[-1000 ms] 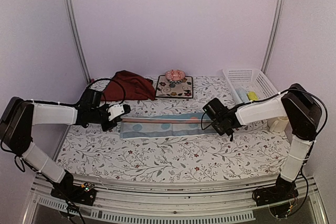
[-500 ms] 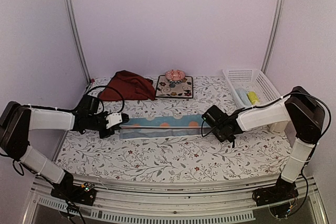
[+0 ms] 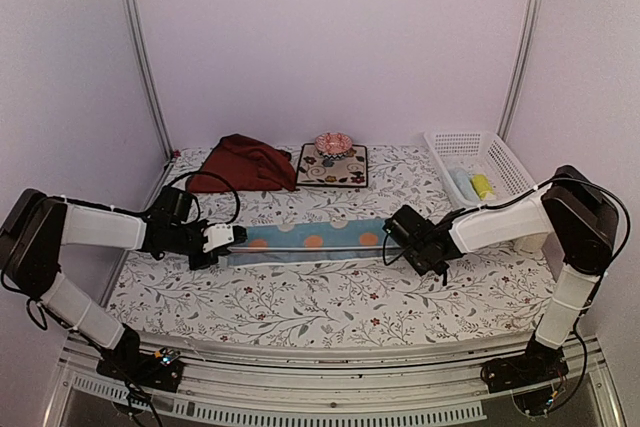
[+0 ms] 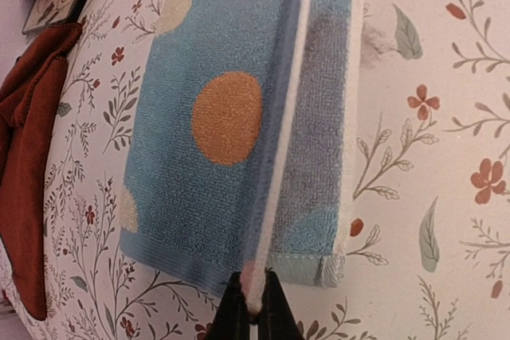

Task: Roll the towels
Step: Fold the towel at the center of the board.

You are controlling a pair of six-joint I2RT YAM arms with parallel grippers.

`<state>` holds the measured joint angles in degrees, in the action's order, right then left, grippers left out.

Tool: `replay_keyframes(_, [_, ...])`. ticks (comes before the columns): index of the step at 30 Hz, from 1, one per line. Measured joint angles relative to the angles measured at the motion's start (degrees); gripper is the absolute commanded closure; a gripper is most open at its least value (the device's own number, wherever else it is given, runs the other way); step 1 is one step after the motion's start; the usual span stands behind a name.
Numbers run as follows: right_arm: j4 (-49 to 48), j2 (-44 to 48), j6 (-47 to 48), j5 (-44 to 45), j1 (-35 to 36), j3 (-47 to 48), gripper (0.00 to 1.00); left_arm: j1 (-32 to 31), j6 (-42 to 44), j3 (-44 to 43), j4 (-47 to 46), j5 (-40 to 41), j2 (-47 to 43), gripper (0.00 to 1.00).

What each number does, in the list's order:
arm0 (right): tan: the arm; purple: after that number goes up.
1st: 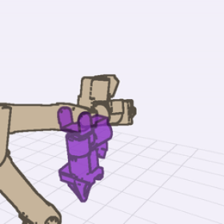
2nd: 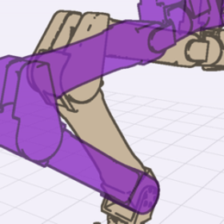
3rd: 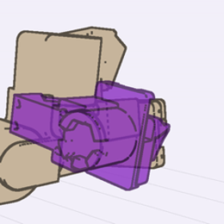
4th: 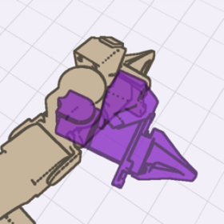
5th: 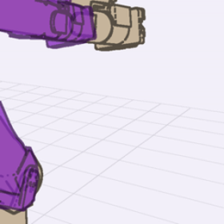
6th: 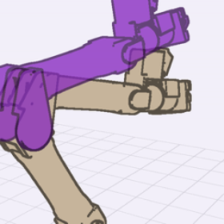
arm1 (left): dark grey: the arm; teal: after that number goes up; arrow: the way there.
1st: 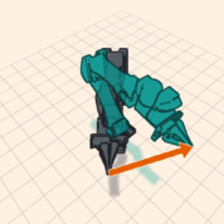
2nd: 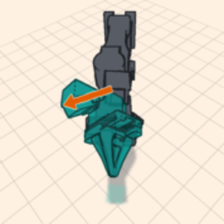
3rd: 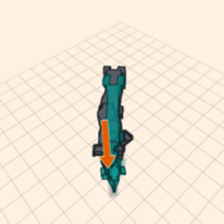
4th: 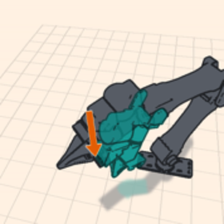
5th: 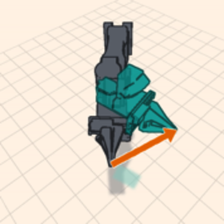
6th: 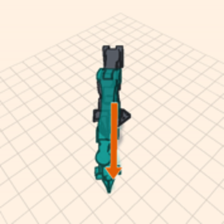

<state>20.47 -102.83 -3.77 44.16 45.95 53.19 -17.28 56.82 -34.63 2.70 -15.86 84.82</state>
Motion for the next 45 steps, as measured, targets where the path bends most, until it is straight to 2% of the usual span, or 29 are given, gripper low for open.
replay_keyframes(23, [1.2,0.0,-0.1,-0.7,2.0,-0.9,0.98,0.1,1.7,0.5,-0.2,1.1,1.5,0.97])
replay_keyframes(30, [1.2,0.0,-0.4,-0.1,2.1,-1.1,0.97,0.1,2.0,0.9,-0.1,0.8,0.5,0.86])
replay_keyframes(33, [1.4,0.0,-0.5,0.2,2.0,-1.6,0.89,0.3,2.1,0.9,0.2,1.2,0.2,0.79])
replay_keyframes(37, [1.8,0.0,-0.5,0.3,2.0,-1.9,0.62,0.5,2.6,0.9,1.5,1.5,-0.1,0.69])
replay_keyframes(40, [2.1,0.0,-0.4,0.1,2.0,-1.9,0.47,0.5,3.1,1.3,2.4,1.5,-1.4,0.61])
replay_keyframes(45, [3.0,1.8,0.0,0.0,2.0,-1.9,0.32,0.8,3.8,1.8,4.2,1.4,-5.2,0.47])
